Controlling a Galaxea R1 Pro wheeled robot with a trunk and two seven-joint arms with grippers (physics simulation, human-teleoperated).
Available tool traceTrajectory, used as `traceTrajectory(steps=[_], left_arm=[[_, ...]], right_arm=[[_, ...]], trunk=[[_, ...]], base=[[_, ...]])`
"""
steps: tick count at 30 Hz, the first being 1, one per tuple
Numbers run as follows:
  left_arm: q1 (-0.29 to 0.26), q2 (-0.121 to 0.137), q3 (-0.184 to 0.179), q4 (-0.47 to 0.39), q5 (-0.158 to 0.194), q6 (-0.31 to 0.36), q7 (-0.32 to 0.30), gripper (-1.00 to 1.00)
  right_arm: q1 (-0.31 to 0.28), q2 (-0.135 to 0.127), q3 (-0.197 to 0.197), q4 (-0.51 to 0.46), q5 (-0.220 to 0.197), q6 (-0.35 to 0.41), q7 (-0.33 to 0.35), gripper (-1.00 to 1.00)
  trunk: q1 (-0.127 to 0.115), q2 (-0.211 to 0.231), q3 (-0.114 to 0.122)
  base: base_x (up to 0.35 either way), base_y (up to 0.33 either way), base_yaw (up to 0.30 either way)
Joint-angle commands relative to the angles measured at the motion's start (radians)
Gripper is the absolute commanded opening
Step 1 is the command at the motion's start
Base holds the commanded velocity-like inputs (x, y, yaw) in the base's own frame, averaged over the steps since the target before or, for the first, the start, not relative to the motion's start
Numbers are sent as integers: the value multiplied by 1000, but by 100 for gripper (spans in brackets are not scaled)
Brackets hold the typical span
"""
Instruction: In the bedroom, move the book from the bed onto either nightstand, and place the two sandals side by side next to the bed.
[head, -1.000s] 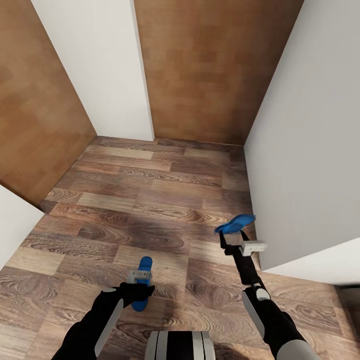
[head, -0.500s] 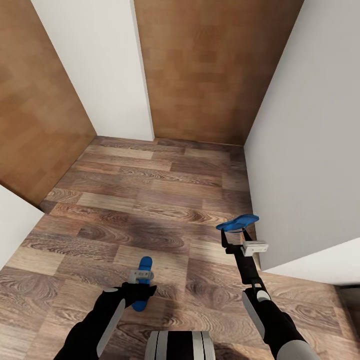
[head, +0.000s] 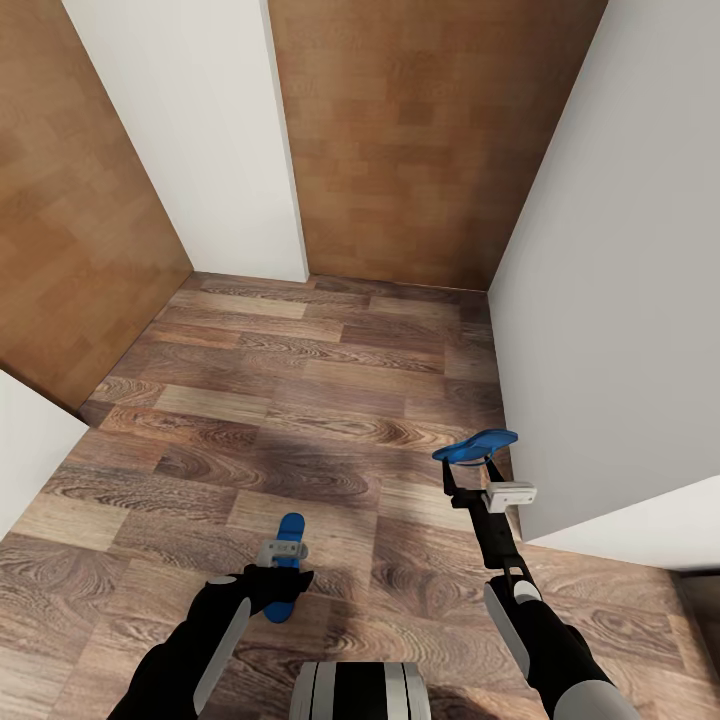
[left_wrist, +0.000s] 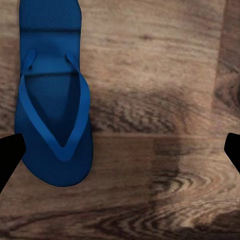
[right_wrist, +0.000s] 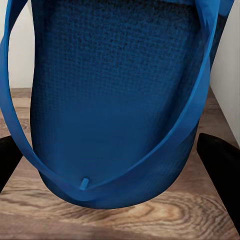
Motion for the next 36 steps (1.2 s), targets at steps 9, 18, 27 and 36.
traceTrajectory(steps=[9, 18, 27, 36], left_arm=[[0, 0, 0, -1, 6, 5, 0, 100], [0, 0, 0, -1, 5, 5, 0, 100], [0, 0, 2, -1, 4, 4, 0, 100], [0, 1, 6, -3, 7, -48, 215, 100]], right_arm=[[0, -1, 3, 1, -11, -3, 7, -100], [0, -1, 3, 1, -11, -3, 7, -100], [0, -1, 3, 1, -11, -3, 7, -100], [0, -1, 3, 3, -11, -3, 7, -100]], trunk=[[0, 0, -1], [3, -2, -32], [7, -4, -62], [7, -4, -62]], base=[[0, 0, 0], [0, 0, 0], [0, 0, 0], [0, 0, 0]])
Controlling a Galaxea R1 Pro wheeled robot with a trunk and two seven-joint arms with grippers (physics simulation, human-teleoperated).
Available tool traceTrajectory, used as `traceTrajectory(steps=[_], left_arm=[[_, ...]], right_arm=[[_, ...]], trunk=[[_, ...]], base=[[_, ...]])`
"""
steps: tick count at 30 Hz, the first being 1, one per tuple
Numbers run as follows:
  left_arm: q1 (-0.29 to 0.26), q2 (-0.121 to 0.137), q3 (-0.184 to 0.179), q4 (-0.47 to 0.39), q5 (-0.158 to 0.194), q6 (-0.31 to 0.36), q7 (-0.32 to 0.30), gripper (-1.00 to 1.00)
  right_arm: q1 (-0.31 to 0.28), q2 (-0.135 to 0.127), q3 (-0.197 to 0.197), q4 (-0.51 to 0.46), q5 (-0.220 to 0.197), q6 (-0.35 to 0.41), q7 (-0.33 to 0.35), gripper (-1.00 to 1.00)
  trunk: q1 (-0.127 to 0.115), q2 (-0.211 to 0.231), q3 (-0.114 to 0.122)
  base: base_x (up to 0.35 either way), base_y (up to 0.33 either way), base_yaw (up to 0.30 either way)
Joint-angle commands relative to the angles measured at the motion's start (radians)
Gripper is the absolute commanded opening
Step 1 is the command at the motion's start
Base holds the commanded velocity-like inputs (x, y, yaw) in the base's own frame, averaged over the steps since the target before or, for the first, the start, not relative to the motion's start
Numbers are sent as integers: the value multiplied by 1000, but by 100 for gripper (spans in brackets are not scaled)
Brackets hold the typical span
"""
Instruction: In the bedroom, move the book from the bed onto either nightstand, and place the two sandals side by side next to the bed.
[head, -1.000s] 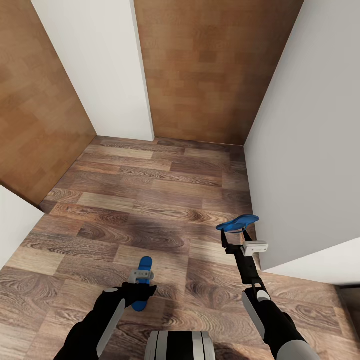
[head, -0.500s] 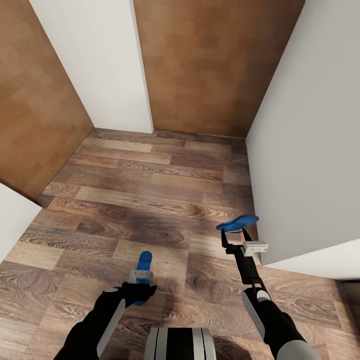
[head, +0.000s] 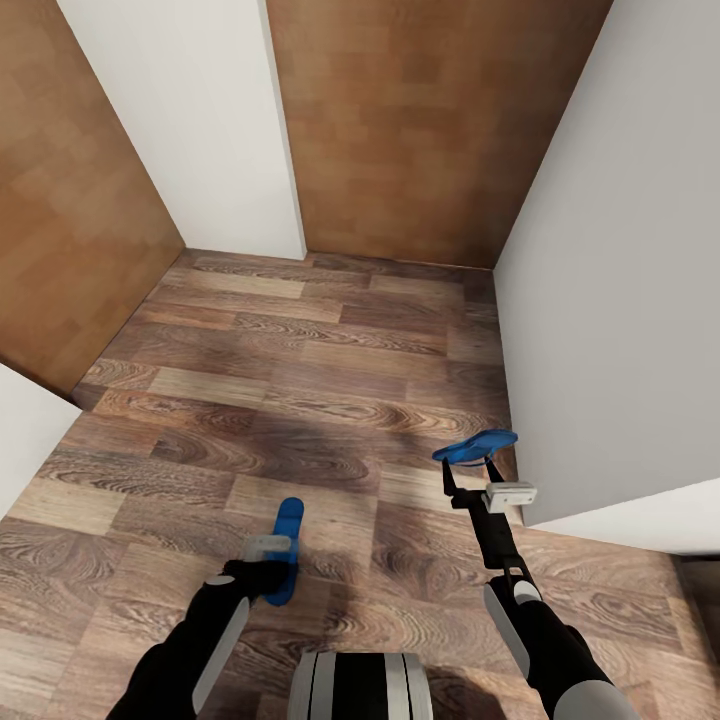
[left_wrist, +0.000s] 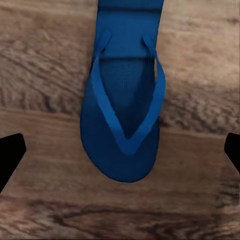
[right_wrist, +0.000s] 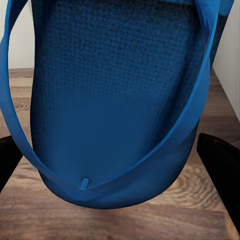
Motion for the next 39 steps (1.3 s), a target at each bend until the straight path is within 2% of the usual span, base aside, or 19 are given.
traceTrajectory(steps=[1, 3, 7, 13, 23, 34, 39], left_arm=[[0, 0, -4, 0, 13, -2, 46, 100], [0, -1, -6, 0, 16, -9, 83, 100], [0, -1, -8, 2, 18, -13, 104, 100], [0, -7, -15, 5, 18, -14, 107, 100], [0, -16, -31, 27, 17, -15, 106, 100], [0, -17, -34, 28, 17, -15, 106, 100], [0, -17, -53, 28, 17, -25, 106, 100]], right_arm=[[0, -1, 3, 3, -11, -3, 7, -100], [0, -1, 3, 5, -11, -3, 7, -100], [0, -1, 3, 11, -11, -4, 7, -100], [0, -1, 3, 12, -11, -5, 7, -100], [0, -1, 3, 12, -11, -5, 7, -100], [0, -1, 3, 12, -11, -5, 7, -100], [0, -1, 3, 12, -11, -5, 7, -100]], trunk=[[0, 0, -1], [0, 0, -1], [0, 0, -1], [0, 0, -1], [4, -3, -39], [4, -3, -39], [4, -3, -39]], base=[[0, 0, 0], [0, 0, 0], [0, 0, 0], [0, 0, 0], [0, 0, 0], [47, 0, 0], [127, 0, 0]])
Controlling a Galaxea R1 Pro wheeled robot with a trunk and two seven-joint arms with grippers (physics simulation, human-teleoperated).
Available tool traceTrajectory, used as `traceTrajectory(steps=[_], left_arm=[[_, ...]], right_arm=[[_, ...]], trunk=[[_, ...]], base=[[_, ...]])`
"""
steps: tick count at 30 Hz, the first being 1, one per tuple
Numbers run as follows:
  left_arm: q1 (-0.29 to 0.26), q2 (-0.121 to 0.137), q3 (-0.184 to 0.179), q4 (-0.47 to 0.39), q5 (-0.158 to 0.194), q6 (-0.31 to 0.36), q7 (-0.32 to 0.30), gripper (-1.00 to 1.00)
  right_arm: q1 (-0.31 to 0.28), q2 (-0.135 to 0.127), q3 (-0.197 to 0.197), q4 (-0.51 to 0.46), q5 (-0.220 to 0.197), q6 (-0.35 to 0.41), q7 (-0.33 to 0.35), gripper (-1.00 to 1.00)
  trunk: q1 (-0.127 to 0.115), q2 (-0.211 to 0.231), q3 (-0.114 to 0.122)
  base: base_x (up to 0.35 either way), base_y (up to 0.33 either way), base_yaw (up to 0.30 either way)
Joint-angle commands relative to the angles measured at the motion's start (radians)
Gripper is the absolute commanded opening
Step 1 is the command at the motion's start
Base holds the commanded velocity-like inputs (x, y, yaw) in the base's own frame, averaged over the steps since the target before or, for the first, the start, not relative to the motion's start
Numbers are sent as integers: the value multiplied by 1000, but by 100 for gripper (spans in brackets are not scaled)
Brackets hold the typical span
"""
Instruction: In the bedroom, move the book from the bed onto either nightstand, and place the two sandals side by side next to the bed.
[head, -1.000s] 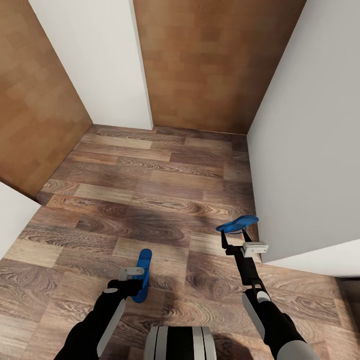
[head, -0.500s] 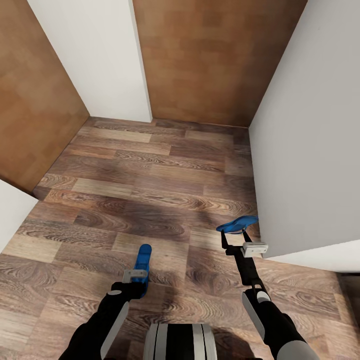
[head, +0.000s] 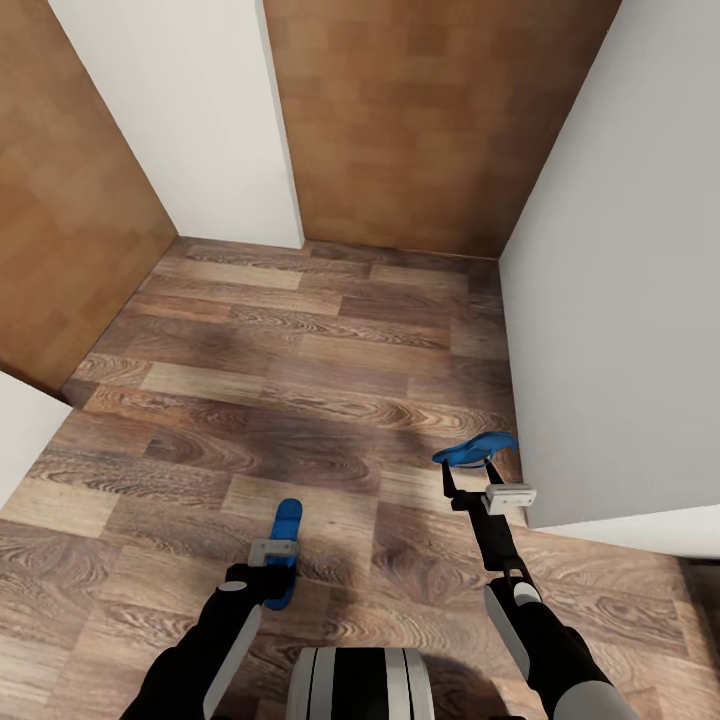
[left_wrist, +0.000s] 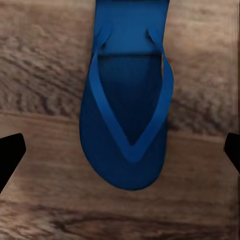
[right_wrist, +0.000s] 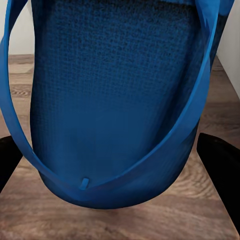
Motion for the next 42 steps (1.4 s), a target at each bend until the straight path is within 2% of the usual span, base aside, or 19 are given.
traceTrajectory(steps=[1, 11, 22, 37, 42], left_arm=[[0, 1, -5, -1, 10, 2, 9, 100], [0, 1, -9, -1, 11, 0, 9, 100], [0, 1, -9, -1, 10, 0, 9, 100], [0, 1, -9, -1, 10, 0, 9, 100], [0, 1, -9, -1, 10, 0, 9, 100]], right_arm=[[0, -1, 3, 1, -11, -3, 7, -100], [0, -1, 3, 1, -11, -3, 7, -100], [0, -1, 4, 1, -11, -3, 7, -100], [0, -1, 4, 1, -11, -4, 7, -100], [0, -1, 4, 1, -11, -4, 7, -100]], trunk=[[0, 0, -1], [0, 0, -1], [0, 0, -1], [7, -4, -59], [7, -4, -59]], base=[[28, 0, 0], [143, 0, 0], [14, 0, 0], [0, 0, 0], [0, 0, 0]])
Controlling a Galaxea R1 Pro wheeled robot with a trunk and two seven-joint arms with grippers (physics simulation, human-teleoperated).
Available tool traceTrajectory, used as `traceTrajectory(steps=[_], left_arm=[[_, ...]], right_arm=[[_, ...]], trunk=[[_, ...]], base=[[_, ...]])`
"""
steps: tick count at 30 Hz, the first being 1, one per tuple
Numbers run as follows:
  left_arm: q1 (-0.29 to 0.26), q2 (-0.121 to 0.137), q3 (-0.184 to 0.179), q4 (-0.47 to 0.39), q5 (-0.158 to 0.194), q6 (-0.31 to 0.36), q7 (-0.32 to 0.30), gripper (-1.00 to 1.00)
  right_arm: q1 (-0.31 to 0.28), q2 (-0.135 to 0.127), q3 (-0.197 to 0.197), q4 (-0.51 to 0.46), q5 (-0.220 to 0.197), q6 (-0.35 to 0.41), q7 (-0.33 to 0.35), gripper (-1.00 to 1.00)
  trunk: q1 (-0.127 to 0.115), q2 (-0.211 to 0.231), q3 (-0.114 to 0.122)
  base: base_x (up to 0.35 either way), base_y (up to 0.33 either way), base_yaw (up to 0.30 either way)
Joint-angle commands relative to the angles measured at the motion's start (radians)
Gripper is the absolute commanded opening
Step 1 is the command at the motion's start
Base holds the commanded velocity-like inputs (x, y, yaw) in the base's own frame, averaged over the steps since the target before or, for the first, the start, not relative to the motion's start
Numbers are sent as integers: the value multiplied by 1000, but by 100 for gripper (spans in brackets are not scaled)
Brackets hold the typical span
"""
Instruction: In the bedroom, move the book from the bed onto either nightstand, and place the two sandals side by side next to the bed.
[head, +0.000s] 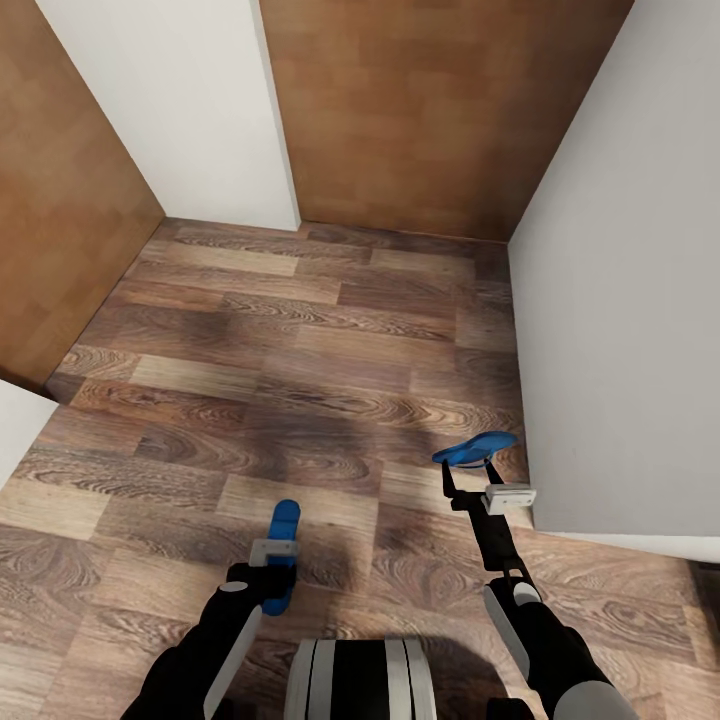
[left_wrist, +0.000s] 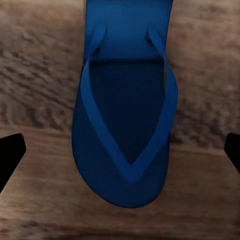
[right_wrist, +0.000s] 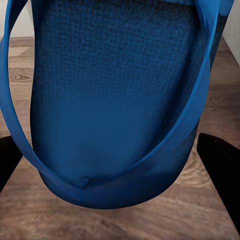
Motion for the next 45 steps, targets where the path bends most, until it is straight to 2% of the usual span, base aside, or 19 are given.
traceTrajectory(steps=[1, 28, 35, 41, 45], left_arm=[[0, 0, -2, -1, 11, 3, 9, 100], [0, 0, -3, -1, 11, 2, 9, 100], [0, 0, -3, -2, 11, 2, 9, 100], [0, 0, -4, -1, 11, 2, 9, 100], [0, 0, -7, -1, 11, 2, 9, 100]], right_arm=[[0, -1, 3, 1, -11, -3, 7, -100], [0, -1, 3, 1, -11, -3, 7, -100], [0, -1, 3, 2, -10, -3, 7, -100], [0, -1, 3, 25, -9, -5, 7, -100], [0, -1, 3, 37, -9, -5, 7, -100]], trunk=[[0, 0, -1], [0, 0, -1], [3, -2, -28], [3, -2, -28], [5, -3, -43]], base=[[0, 0, 0], [87, 0, 0], [0, 0, 0], [0, 0, 0], [0, 0, 0]])
